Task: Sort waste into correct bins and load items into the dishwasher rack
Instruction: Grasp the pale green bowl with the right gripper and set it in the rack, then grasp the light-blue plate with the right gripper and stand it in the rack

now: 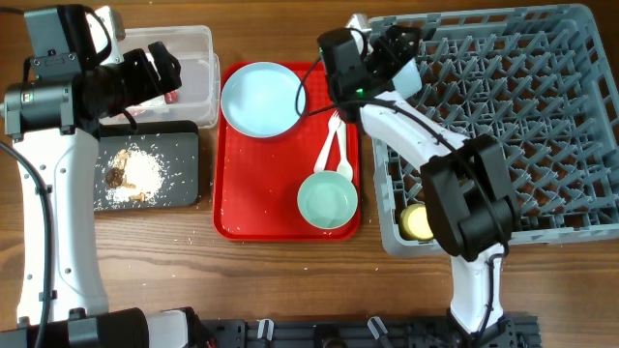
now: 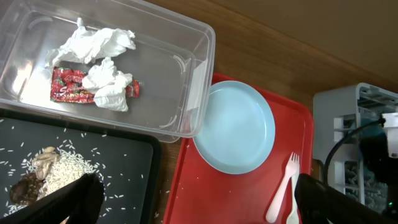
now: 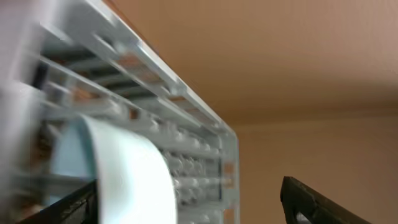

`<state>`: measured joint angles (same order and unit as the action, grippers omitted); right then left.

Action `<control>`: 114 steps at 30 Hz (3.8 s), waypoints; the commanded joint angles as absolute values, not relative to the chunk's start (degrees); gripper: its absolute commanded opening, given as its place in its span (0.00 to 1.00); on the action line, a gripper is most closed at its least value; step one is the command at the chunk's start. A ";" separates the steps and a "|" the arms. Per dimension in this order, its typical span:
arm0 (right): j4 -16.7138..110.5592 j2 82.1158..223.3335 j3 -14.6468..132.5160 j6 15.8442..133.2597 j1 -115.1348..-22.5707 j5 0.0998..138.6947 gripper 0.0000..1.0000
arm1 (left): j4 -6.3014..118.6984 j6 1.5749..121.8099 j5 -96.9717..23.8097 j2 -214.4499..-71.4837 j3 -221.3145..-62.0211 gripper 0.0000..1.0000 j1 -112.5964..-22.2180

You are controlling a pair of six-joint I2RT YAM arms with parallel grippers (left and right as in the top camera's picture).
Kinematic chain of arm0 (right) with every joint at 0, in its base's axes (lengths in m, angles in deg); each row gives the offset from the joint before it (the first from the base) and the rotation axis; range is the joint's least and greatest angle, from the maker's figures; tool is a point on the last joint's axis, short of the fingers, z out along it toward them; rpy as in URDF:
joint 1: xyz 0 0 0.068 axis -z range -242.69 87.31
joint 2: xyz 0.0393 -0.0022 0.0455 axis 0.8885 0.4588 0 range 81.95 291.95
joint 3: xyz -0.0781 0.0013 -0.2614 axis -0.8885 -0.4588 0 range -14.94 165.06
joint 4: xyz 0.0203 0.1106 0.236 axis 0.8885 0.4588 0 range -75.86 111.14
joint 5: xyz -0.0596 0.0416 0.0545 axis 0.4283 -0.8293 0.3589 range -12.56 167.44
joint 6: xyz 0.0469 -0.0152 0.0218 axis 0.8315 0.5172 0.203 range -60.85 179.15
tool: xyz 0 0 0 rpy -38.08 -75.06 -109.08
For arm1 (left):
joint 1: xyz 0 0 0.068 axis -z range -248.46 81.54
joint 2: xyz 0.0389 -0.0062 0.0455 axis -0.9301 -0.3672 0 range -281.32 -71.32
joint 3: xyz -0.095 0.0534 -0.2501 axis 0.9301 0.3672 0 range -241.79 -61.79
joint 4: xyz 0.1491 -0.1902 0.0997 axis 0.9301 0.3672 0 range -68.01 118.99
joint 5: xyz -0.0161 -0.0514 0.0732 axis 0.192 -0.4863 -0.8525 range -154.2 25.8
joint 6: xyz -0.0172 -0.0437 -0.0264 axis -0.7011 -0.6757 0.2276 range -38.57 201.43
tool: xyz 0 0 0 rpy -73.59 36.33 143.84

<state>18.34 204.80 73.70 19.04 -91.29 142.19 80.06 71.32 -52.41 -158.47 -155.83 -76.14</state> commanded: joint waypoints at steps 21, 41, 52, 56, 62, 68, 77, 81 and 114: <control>62.74 184.49 50.71 71.14 -94.61 68.84 0.75 | 79.92 72.22 -52.76 -158.71 -155.94 1.00 -76.36; 87.67 170.26 77.35 86.16 -91.05 130.26 0.04 | 79.92 72.24 -52.76 -158.71 -155.94 1.00 -76.36; 61.95 173.67 55.75 75.93 -92.43 152.86 0.04 | 79.92 72.22 -52.76 -158.71 -155.92 1.00 -76.36; 52.27 175.97 52.56 67.10 -92.47 140.38 0.04 | 79.92 72.22 -52.76 -158.71 -155.92 1.00 -76.36; 51.74 183.05 51.89 66.20 -92.47 147.83 0.04 | 79.92 72.22 -52.76 -158.71 -155.94 1.00 -76.36; 51.74 183.99 51.86 63.30 -92.99 148.77 0.04 | 79.92 72.22 -52.76 -158.71 -155.92 1.00 -76.36; 52.20 183.97 51.86 60.43 -100.93 147.96 0.40 | 79.92 72.22 -52.76 -158.71 -155.94 1.00 -76.36; 52.11 183.95 51.91 60.43 -101.91 147.94 0.83 | 79.92 72.22 -52.76 -158.71 -155.92 1.00 -76.36; 14.83 206.50 59.60 117.70 -98.92 82.59 0.31 | 79.92 72.24 -52.76 -158.71 -155.92 1.00 -76.36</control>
